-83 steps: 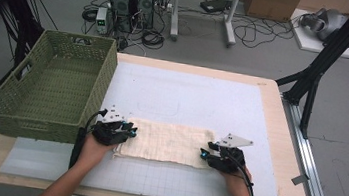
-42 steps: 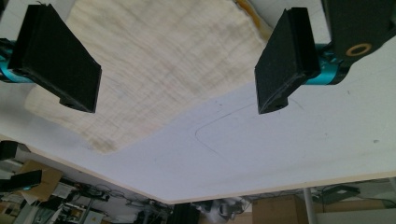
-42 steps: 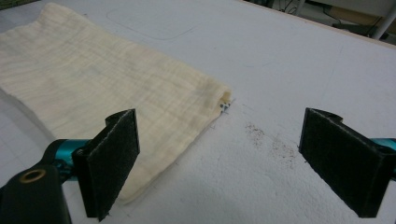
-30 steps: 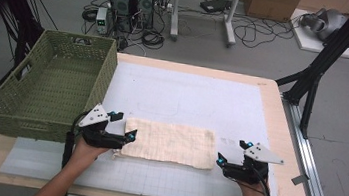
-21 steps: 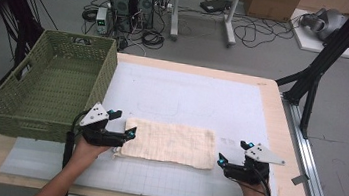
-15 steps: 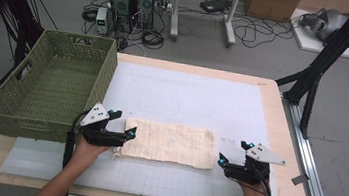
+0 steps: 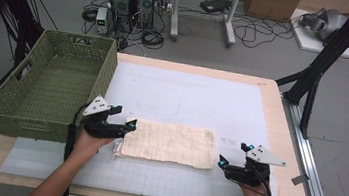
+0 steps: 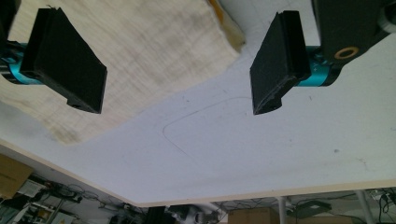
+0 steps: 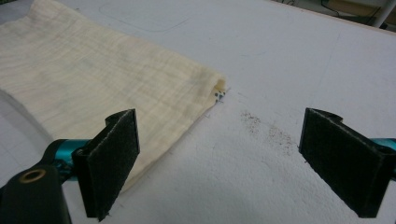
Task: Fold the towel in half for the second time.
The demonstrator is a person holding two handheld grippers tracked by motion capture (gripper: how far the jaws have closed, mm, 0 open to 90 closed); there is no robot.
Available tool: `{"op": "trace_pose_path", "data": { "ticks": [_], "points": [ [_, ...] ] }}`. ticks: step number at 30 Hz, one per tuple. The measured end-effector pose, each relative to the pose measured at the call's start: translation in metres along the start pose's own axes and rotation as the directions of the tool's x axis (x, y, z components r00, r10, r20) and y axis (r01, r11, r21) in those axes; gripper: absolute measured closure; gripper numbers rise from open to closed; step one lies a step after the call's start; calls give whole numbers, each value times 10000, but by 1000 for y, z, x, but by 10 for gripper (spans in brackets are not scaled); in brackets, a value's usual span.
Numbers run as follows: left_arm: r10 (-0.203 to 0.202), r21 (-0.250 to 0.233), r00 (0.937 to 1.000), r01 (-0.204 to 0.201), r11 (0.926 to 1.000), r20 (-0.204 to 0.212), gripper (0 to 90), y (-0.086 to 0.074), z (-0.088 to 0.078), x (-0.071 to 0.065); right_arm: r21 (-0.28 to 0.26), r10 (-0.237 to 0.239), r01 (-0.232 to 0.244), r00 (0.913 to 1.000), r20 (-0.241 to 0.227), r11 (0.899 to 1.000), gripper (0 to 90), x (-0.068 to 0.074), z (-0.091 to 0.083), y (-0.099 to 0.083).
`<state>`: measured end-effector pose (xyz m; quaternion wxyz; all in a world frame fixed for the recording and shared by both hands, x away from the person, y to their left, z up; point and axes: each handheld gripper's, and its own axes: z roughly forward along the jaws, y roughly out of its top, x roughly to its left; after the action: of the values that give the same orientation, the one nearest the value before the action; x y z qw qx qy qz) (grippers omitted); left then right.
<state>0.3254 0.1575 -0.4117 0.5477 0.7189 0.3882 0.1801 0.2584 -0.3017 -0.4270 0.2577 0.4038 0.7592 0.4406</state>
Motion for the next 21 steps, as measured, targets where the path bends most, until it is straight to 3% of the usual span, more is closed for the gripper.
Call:
{"op": "trace_pose_path", "data": {
  "ticks": [7,12,17,21],
  "points": [
    [168,177,9999,-168,9997,41,201,11,14,3,105,11,-10,10000,-44,9999,116,2,3,0],
    [72,886,9994,-43,9961,-327,219,9,31,8,71,27,-26,10000,-52,10000,116,2,4,1],
    [161,1388,9951,-25,9903,-974,342,3,42,15,131,24,-23,10000,-94,9999,116,2,5,0],
    [436,1873,9921,-209,9821,-1179,400,-2,48,19,130,41,-40,9999,-116,9999,116,1,5,-1]
  ]
}}
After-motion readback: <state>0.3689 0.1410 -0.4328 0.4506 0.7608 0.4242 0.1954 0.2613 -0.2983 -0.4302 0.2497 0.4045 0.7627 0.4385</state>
